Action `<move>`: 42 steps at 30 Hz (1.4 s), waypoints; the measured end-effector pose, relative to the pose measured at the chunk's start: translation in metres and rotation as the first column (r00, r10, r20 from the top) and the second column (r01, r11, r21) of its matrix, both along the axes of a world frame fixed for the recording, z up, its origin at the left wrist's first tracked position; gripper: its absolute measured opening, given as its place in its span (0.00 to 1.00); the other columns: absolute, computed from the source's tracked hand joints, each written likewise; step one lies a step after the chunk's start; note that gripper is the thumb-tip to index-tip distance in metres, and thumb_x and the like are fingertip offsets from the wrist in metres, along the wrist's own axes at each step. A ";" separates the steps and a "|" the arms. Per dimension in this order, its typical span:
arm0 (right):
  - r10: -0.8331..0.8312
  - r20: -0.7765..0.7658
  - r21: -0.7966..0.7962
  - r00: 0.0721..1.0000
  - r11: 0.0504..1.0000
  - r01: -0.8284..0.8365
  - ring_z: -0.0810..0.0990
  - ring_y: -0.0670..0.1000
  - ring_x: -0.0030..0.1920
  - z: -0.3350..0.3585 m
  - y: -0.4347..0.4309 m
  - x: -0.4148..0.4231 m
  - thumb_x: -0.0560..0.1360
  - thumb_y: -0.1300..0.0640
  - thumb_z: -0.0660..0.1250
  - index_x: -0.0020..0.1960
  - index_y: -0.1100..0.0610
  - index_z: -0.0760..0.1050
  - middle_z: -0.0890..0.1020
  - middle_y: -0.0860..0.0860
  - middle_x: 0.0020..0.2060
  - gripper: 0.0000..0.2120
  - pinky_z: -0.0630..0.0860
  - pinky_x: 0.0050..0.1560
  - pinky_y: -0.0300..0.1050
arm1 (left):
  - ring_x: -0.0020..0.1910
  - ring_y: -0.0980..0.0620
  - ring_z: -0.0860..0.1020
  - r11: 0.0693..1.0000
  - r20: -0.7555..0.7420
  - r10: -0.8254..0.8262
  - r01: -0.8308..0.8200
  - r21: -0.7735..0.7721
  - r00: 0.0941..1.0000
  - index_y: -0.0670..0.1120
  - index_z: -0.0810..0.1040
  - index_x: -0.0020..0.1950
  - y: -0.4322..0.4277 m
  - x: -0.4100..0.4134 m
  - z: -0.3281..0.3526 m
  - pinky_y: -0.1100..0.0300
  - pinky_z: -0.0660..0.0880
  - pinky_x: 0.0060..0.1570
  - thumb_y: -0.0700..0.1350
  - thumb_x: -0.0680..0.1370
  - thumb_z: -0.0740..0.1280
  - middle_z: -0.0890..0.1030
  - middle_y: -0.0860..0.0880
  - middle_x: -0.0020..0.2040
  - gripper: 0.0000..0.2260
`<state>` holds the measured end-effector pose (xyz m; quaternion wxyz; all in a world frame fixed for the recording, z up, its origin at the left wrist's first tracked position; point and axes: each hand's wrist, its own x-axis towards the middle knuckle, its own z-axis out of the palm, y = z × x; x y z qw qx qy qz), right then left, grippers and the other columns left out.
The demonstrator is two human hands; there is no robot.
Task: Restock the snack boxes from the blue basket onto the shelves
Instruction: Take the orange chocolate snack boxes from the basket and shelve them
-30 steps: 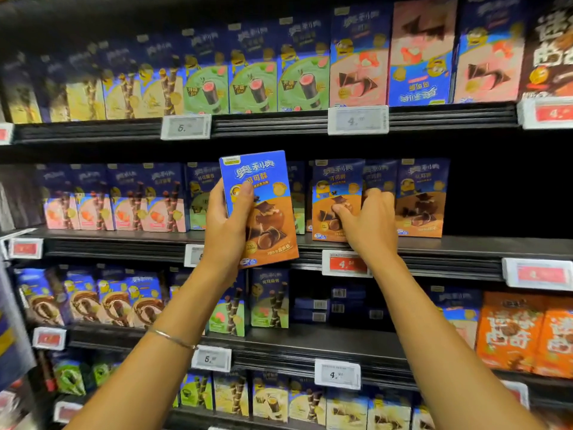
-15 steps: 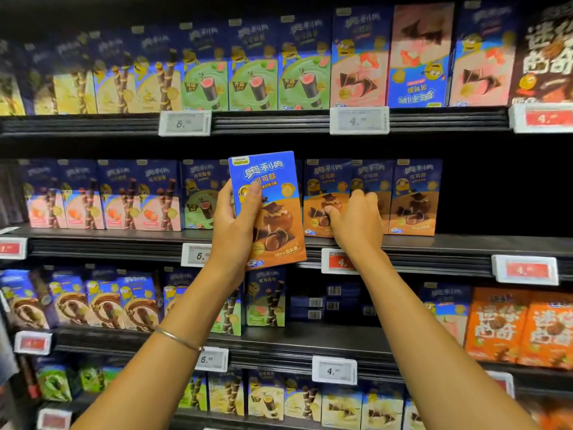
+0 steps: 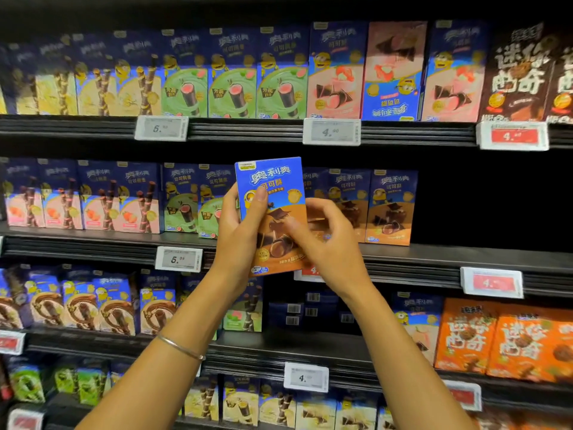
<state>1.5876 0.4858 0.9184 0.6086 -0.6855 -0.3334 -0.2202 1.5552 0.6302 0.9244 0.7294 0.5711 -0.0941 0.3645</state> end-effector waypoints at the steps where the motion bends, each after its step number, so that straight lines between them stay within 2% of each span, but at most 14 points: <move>1: -0.026 0.029 -0.040 0.999 0.999 0.028 0.80 0.41 0.55 0.000 -0.002 -0.001 0.73 0.44 0.75 0.62 0.48 0.75 0.79 0.46 0.58 0.21 0.77 0.52 0.34 | 0.52 0.49 0.88 1.000 0.012 0.000 0.000 -0.007 1.000 0.51 0.75 0.67 -0.006 0.001 0.001 0.58 0.84 0.46 0.59 0.78 0.72 0.88 0.51 0.56 0.21; 4: -0.067 0.044 -0.065 0.997 0.995 0.069 0.79 0.42 0.57 0.004 -0.016 -0.001 0.74 0.47 0.75 0.64 0.49 0.76 0.80 0.47 0.59 0.21 0.77 0.58 0.39 | 0.53 0.52 0.87 1.000 0.026 0.022 -0.022 0.005 0.999 0.47 0.71 0.74 -0.023 0.004 0.003 0.61 0.83 0.45 0.61 0.76 0.73 0.88 0.53 0.56 0.31; 7: -0.023 -0.011 -0.024 1.000 0.999 0.023 0.82 0.46 0.56 0.006 -0.032 0.003 0.76 0.50 0.74 0.66 0.51 0.77 0.83 0.48 0.57 0.19 0.81 0.59 0.50 | 0.57 0.50 0.87 1.000 0.020 0.018 -0.018 0.019 1.000 0.48 0.69 0.76 -0.036 0.006 0.005 0.55 0.85 0.50 0.63 0.77 0.72 0.86 0.51 0.62 0.33; 9: 0.006 -0.060 0.042 0.998 0.999 -0.004 0.84 0.46 0.54 0.007 -0.044 0.009 0.77 0.52 0.74 0.65 0.52 0.77 0.84 0.47 0.56 0.18 0.83 0.55 0.53 | 0.58 0.48 0.86 0.999 0.010 0.037 -0.037 0.002 0.999 0.48 0.70 0.75 -0.041 0.010 0.005 0.48 0.86 0.53 0.63 0.79 0.69 0.85 0.49 0.64 0.30; 12: -0.014 -0.122 0.105 0.992 0.994 0.027 0.86 0.48 0.53 0.004 -0.068 0.025 0.78 0.53 0.73 0.66 0.51 0.76 0.85 0.48 0.56 0.17 0.83 0.55 0.55 | 0.61 0.45 0.85 0.976 -0.006 0.216 -0.216 -0.010 0.976 0.46 0.69 0.76 -0.039 0.019 0.004 0.45 0.84 0.58 0.47 0.86 0.67 0.83 0.46 0.66 0.19; 15: -0.144 -0.158 0.110 0.977 0.981 0.162 0.84 0.48 0.55 -0.003 -0.089 0.043 0.78 0.53 0.73 0.67 0.50 0.74 0.83 0.49 0.58 0.19 0.83 0.56 0.55 | 0.58 0.46 0.85 0.958 -0.018 0.286 -0.286 -0.012 0.958 0.47 0.69 0.76 -0.032 0.026 0.001 0.56 0.85 0.50 0.42 0.86 0.66 0.82 0.46 0.65 0.18; 17: -0.226 -0.159 0.079 0.961 0.967 0.241 0.82 0.49 0.58 -0.006 -0.098 0.054 0.78 0.53 0.72 0.68 0.51 0.72 0.81 0.51 0.60 0.20 0.82 0.58 0.55 | 0.52 0.53 0.86 0.953 -0.024 0.303 -0.304 -0.010 0.953 0.47 0.69 0.75 -0.031 0.029 -0.001 0.62 0.83 0.44 0.43 0.86 0.66 0.82 0.50 0.61 0.17; 21: -0.277 -0.169 0.029 0.946 0.958 0.286 0.81 0.51 0.59 -0.005 -0.101 0.066 0.78 0.51 0.72 0.68 0.51 0.71 0.80 0.51 0.60 0.21 0.80 0.61 0.57 | 0.46 0.62 0.85 0.946 -0.032 0.324 -0.325 -0.007 0.945 0.46 0.70 0.74 -0.037 0.033 -0.002 0.66 0.81 0.42 0.42 0.86 0.66 0.82 0.55 0.56 0.16; 28: -0.396 -0.116 -0.068 0.911 0.918 0.390 0.78 0.54 0.62 -0.004 -0.094 0.076 0.77 0.49 0.72 0.68 0.53 0.68 0.79 0.50 0.61 0.24 0.79 0.59 0.58 | 0.57 0.48 0.86 0.953 -0.040 0.303 -0.302 0.036 0.952 0.47 0.70 0.74 -0.047 0.031 0.003 0.50 0.85 0.54 0.43 0.86 0.66 0.83 0.47 0.63 0.17; 30: -0.422 -0.095 -0.077 0.901 0.906 0.416 0.78 0.52 0.59 -0.005 -0.092 0.078 0.77 0.49 0.72 0.68 0.53 0.69 0.77 0.51 0.62 0.23 0.78 0.54 0.52 | 0.56 0.50 0.86 0.952 -0.039 0.306 -0.304 0.041 0.951 0.47 0.70 0.74 -0.048 0.030 0.005 0.51 0.85 0.54 0.43 0.86 0.66 0.83 0.49 0.61 0.16; 33: -0.483 -0.057 -0.124 0.874 0.872 0.474 0.72 0.47 0.54 -0.005 -0.088 0.081 0.77 0.48 0.72 0.68 0.54 0.68 0.71 0.52 0.63 0.24 0.69 0.46 0.42 | 0.57 0.49 0.86 0.955 -0.042 0.295 -0.293 0.046 0.955 0.48 0.70 0.74 -0.047 0.030 0.006 0.51 0.85 0.54 0.43 0.86 0.66 0.83 0.48 0.63 0.16; 36: -0.506 -0.054 -0.150 0.861 0.857 0.494 0.72 0.48 0.56 -0.005 -0.084 0.084 0.78 0.48 0.71 0.68 0.53 0.68 0.70 0.52 0.63 0.24 0.68 0.48 0.44 | 0.54 0.50 0.86 0.959 -0.040 0.281 -0.279 0.047 0.959 0.49 0.70 0.73 -0.047 0.029 0.007 0.55 0.85 0.50 0.43 0.86 0.66 0.84 0.50 0.60 0.15; 39: -0.542 -0.040 -0.171 0.839 0.831 0.529 0.68 0.47 0.55 -0.005 -0.080 0.086 0.78 0.47 0.71 0.69 0.53 0.68 0.71 0.52 0.64 0.24 0.67 0.48 0.45 | 0.57 0.47 0.86 0.961 -0.045 0.274 -0.273 0.039 0.961 0.48 0.70 0.74 -0.046 0.027 0.007 0.51 0.85 0.54 0.43 0.86 0.66 0.83 0.47 0.62 0.16; 42: -0.546 -0.036 -0.190 0.837 0.826 0.530 0.74 0.53 0.60 -0.003 -0.076 0.089 0.78 0.47 0.72 0.68 0.53 0.69 0.71 0.52 0.64 0.23 0.69 0.49 0.46 | 0.58 0.45 0.86 0.963 -0.050 0.269 -0.267 0.037 0.962 0.48 0.69 0.75 -0.045 0.025 0.008 0.47 0.85 0.56 0.44 0.86 0.66 0.83 0.46 0.64 0.18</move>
